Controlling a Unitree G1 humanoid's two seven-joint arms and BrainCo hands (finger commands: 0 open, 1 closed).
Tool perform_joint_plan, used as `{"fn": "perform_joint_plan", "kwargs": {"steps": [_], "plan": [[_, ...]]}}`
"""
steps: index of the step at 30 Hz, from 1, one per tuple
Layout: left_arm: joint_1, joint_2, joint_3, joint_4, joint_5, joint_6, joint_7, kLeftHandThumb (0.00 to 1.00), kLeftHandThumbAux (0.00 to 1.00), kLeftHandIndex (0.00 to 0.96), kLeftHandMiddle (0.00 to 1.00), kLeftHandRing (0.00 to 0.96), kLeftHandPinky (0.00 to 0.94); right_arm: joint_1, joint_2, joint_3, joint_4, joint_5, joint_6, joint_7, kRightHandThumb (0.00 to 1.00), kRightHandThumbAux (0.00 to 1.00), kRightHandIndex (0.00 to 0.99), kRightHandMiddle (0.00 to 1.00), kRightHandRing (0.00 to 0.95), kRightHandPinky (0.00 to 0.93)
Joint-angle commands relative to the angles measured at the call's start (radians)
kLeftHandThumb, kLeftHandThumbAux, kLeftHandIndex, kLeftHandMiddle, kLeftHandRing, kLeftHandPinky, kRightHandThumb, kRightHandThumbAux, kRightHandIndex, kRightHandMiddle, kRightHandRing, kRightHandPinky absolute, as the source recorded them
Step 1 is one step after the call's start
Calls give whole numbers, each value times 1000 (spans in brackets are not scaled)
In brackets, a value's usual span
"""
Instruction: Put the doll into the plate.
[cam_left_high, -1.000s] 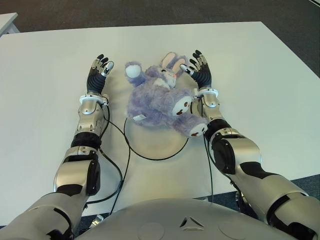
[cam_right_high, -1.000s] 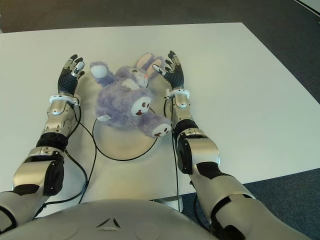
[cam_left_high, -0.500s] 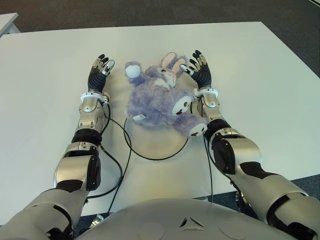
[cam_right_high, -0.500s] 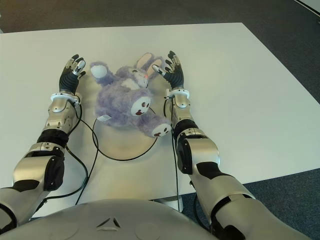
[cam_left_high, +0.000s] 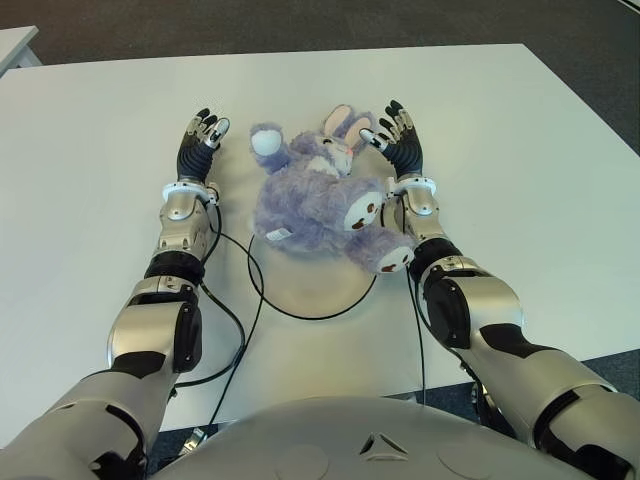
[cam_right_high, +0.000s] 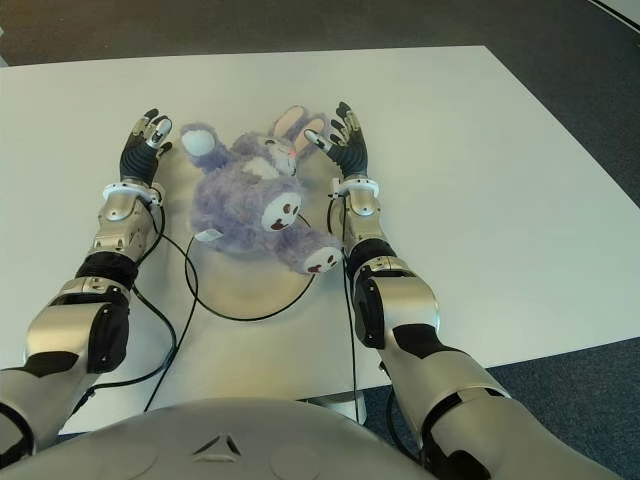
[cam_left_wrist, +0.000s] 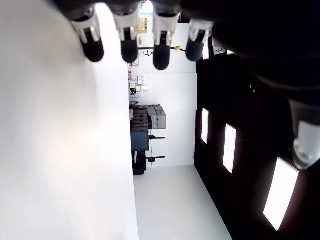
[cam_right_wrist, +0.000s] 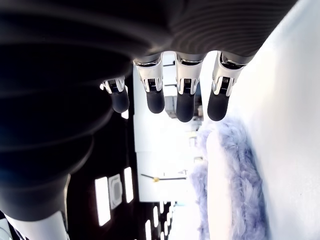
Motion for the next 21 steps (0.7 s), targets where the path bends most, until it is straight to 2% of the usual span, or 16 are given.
{"fn": "perform_joint_plan", "kwargs": {"steps": [1, 21], "plan": [[23, -7, -1, 67, 15, 35, 22, 0, 469, 0, 94, 39, 0, 54, 14, -7, 26, 8, 14, 2, 54, 750, 47, 80, 91, 126], [-5, -13, 9, 123, 12, 52, 58, 0, 473, 0, 93, 36, 0, 53, 13, -9, 25, 10, 13, 2, 50, 743, 47, 75, 86, 116]]}}
